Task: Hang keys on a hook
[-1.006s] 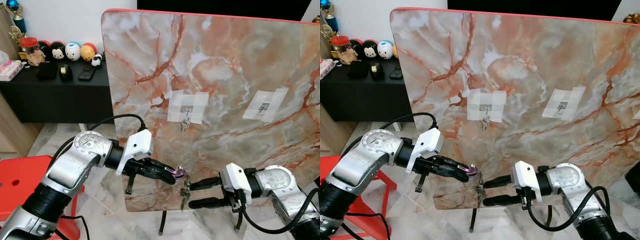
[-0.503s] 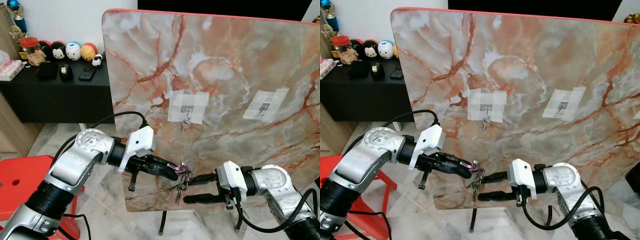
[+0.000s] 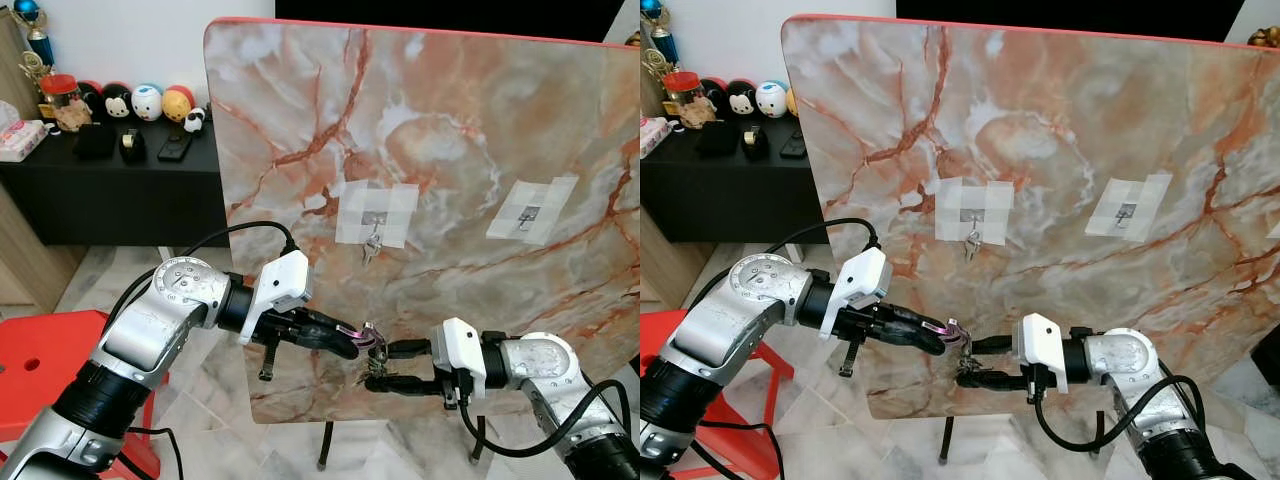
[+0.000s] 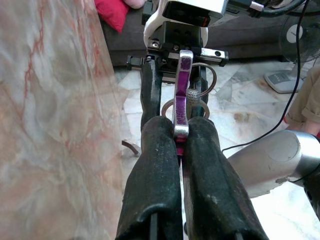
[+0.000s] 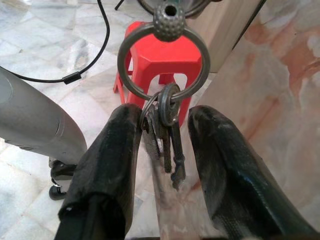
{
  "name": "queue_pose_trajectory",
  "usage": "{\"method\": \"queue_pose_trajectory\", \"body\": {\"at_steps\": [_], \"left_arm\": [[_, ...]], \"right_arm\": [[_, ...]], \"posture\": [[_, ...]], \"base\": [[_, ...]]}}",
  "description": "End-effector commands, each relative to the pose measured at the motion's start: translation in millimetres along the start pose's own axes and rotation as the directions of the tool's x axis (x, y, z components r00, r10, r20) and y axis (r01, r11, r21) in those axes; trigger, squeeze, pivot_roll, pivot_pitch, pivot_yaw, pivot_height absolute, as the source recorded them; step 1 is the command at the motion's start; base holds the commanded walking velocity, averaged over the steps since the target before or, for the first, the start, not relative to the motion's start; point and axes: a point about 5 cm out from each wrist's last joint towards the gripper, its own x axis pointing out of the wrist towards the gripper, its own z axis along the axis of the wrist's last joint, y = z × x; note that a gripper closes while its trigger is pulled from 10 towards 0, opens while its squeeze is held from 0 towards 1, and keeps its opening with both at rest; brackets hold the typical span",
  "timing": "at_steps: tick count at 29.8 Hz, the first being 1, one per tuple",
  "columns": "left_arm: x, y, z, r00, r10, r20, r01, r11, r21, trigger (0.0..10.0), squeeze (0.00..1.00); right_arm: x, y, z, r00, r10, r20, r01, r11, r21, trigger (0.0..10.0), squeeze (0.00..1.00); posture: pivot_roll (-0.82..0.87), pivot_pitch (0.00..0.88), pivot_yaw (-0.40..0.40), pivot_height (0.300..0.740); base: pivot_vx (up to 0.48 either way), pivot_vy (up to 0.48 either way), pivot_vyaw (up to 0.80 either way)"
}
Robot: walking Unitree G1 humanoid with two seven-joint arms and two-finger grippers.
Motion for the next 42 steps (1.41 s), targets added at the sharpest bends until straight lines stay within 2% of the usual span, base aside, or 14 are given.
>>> {"method": "queue_pose_trajectory", "body": {"at_steps": [1,19,20,21,22,24,25,27,28,29,42], "left_arm": [[-2.8,2.8,8.7,1.000,0.007,0.021,-0.008,0.999,0.034,0.0,0.00],[-2.2,1.6,8.5,1.000,0.002,0.022,-0.003,0.999,0.032,0.0,0.00],[-1.9,1.6,8.6,1.000,0.002,0.022,-0.003,0.999,0.032,0.0,0.00],[-1.9,1.6,8.6,1.000,0.002,0.022,-0.003,0.999,0.032,0.0,0.00],[-2.1,1.5,8.4,1.000,0.002,0.022,-0.002,1.000,0.031,0.0,0.00],[-2.4,1.3,8.1,1.000,0.002,0.021,-0.003,1.000,0.030,0.0,0.00],[-2.6,1.3,7.9,1.000,0.003,0.020,-0.003,1.000,0.030,0.0,0.00],[-3.0,1.6,7.7,1.000,0.006,0.018,-0.006,1.000,0.031,0.0,0.00],[-2.9,1.6,7.6,1.000,0.006,0.018,-0.006,1.000,0.031,0.0,0.00],[-2.6,1.5,7.6,1.000,0.005,0.018,-0.006,1.000,0.031,0.0,0.00],[-2.6,2.1,7.2,1.000,0.009,0.018,-0.010,0.999,0.031,0.0,0.00]], "right_arm": [[-4.9,-5.5,4.8,1.000,-0.024,0.013,0.024,1.000,-0.016,10.0,0.00],[-0.7,-3.3,7.7,0.998,0.019,0.061,-0.020,1.000,0.013,10.0,0.00],[-0.6,-3.0,7.5,0.998,0.022,0.062,-0.024,1.000,0.018,4.9,0.00],[-0.6,-2.9,7.3,0.998,0.024,0.061,-0.025,1.000,0.019,4.9,0.00],[-0.6,-2.6,7.2,0.998,0.028,0.060,-0.029,0.999,0.022,2.2,0.00],[-0.6,-2.4,7.1,0.998,0.032,0.059,-0.033,0.999,0.023,1.9,0.00],[-0.7,-2.5,6.9,0.998,0.031,0.056,-0.033,0.999,0.023,2.4,0.00],[-2.0,-3.0,5.9,0.999,0.033,0.041,-0.034,0.999,0.020,1.8,0.00],[-2.6,-2.8,5.3,0.999,0.039,0.035,-0.040,0.999,0.021,0.5,0.00],[-3.2,-2.5,4.8,0.999,0.046,0.030,-0.046,0.999,0.022,0.0,0.00],[-4.0,-1.5,4.0,0.998,0.057,0.025,-0.058,0.998,0.033,0.0,0.00]], "posture": [[0.04,0.000,-0.113,0.740],[0.05,0.000,-0.117,0.740],[0.05,0.000,-0.117,0.740],[0.05,0.000,-0.117,0.740],[0.05,0.000,-0.117,0.740],[0.05,0.000,-0.117,0.740],[0.05,0.000,-0.117,0.740],[0.05,0.000,-0.119,0.740],[0.05,0.000,-0.119,0.740],[0.05,0.000,-0.119,0.740],[0.05,0.000,-0.118,0.740]], "base": [[0.000,0.000,0.00],[0.000,0.000,0.00],[0.000,0.000,0.00],[0.000,0.000,0.00],[0.000,0.000,0.00],[0.000,0.000,0.00],[0.000,0.000,0.00],[0.000,0.000,0.00],[0.000,0.000,0.00],[0.000,0.000,0.00],[0.000,0.000,0.00]]}}
